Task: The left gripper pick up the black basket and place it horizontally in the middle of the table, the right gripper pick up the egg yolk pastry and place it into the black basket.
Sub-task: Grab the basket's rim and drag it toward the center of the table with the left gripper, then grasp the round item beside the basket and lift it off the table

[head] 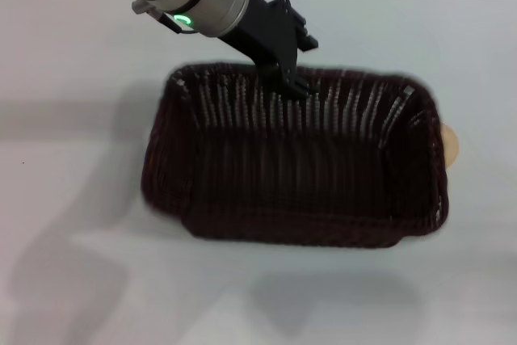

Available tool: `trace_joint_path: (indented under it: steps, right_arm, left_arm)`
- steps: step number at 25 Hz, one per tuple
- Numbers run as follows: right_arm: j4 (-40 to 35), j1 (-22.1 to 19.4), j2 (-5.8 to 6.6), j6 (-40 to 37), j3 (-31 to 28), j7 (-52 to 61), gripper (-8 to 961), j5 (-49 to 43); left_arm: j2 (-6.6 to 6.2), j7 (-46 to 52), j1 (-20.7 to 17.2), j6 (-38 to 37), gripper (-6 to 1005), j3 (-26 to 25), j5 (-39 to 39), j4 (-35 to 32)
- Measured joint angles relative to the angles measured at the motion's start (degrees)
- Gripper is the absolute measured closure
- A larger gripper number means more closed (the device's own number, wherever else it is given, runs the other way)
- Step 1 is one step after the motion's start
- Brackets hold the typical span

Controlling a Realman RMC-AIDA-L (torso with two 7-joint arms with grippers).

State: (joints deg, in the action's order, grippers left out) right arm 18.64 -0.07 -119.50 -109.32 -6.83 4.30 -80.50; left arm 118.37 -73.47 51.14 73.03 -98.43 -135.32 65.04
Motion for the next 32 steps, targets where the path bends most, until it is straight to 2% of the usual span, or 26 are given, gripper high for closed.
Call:
trace_joint_path:
  steps: [3,5,7,9,10,12,13,14,17,18,19,20,21,22,23,27,28,29,32]
  right_arm:
    - [-0.06,0.0,0.05,-0.02,-0.02,-0.01,181,0.0]
    - [-0.08,0.0,0.06,-0.02,-0.02,-0.01,181,0.0]
    - [-0.09,0.0,0.06,0.17,-0.02,-0.02,182,0.0]
    - [-0.14,0.02,0.06,0.52,-0.02,-0.03,182,0.0]
    - [-0.2,0.03,0.06,0.68,-0.02,-0.03,182,0.0]
    - [-0.25,0.05,0.06,0.74,-0.03,-0.04,182,0.0]
    - [-0.27,0.12,0.06,0.9,-0.03,-0.05,182,0.0]
    - [-0.27,0.12,0.06,0.9,-0.03,-0.05,183,0.0]
    - [-0.27,0.33,0.07,1.62,0.04,-0.06,183,0.0]
    - [-0.3,0.56,0.12,2.56,0.34,-0.08,183,0.0]
    - [-0.3,0.56,0.12,2.56,0.34,-0.08,183,0.0]
    - [-0.33,0.69,0.13,3.01,0.52,-0.11,183,0.0]
    - [-0.35,0.95,0.13,3.45,0.76,-0.14,184,0.0]
    - [-0.36,1.17,0.13,4.02,1.0,-0.21,184,0.0]
    - [-0.36,1.61,0.15,5.25,1.32,-0.33,184,0.0]
    - [-0.36,2.2,0.15,6.89,1.64,-0.59,184,0.0]
    - [-0.36,2.37,0.15,7.6,1.85,-0.68,185,0.0]
    - [-0.36,2.37,0.15,7.6,1.85,-0.68,185,0.0]
    - [-0.36,3.1,0.15,9.51,2.04,-0.67,185,0.0]
  left_arm:
    - [0.04,0.12,-0.37,-3.04,379,0.02,-0.16,0.57]
    - [0.04,0.25,-0.7,-4.28,346,0.02,-0.17,0.94]
    - [0.08,0.5,-2.56,-8.99,314,0.05,-0.13,3.21]
    - [0.25,0.64,-7.83,-21.58,281,1.17,1.1,7.15]
    - [0.25,0.64,-7.83,-21.58,265,1.17,1.1,7.15]
    - [0.29,0.92,-11.03,-32.23,232,2.46,3.57,8.16]
    - [0.24,1.22,-14.95,-46.57,216,4.14,8.52,8.45]
    - [0.24,1.22,-14.95,-46.57,216,4.14,8.52,8.45]
    - [-0.05,1.17,-19.84,-65.93,217,8.72,15.02,8.57]
    - [-0.15,1.37,-21.1,-70.94,217,10.33,15.75,8.57]
    - [-0.15,1.37,-21.1,-70.94,217,10.33,15.75,8.57]
    - [-0.18,1.77,-22.08,-75.76,217,11.82,16.22,8.56]
    - [-0.16,4.63,-24.06,-85.92,217,14.76,16.06,7.97]
    - [-0.19,6.6,-24.79,-89.48,217,16.07,15.74,7.35]
    - [-0.24,10.81,-25.7,-95.08,217,17.8,14.19,6.21]
    - [-0.35,26.7,-27.83,-107.72,218,20.53,3.24,0.73]
    - [-0.28,37.24,-28.37,-116.15,218,21.58,-5.66,-5.53]
    - [-0.28,37.24,-28.37,-116.15,218,21.58,-5.66,-5.53]
    - [-0.15,47.55,-27.93,-124.59,219,21.96,-13.71,-15.56]
